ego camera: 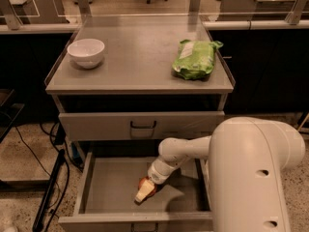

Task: Pick apple from middle drawer and place on counter

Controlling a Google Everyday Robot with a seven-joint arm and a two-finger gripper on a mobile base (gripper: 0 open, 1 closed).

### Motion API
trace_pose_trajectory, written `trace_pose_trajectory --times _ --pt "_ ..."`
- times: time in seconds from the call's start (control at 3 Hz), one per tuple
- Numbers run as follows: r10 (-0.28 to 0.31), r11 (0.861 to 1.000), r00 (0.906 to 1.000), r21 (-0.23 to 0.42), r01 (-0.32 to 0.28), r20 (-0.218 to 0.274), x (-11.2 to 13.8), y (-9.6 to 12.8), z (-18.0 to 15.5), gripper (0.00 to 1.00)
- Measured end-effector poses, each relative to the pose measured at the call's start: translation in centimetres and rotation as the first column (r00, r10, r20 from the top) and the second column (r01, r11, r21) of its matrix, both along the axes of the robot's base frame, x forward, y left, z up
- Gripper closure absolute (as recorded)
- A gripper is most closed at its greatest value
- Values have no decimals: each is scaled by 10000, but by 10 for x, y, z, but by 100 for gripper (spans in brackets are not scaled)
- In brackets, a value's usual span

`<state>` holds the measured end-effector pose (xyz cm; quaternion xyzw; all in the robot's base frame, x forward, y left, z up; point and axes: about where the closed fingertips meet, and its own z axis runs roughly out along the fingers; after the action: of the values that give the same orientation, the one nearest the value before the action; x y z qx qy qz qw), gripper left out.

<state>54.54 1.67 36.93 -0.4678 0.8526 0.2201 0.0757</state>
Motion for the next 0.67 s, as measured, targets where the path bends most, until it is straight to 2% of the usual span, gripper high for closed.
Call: trace_pose_trajectory --times 0.67 --pt "1 10000 10000 0 -1 -1 0 0 0 65"
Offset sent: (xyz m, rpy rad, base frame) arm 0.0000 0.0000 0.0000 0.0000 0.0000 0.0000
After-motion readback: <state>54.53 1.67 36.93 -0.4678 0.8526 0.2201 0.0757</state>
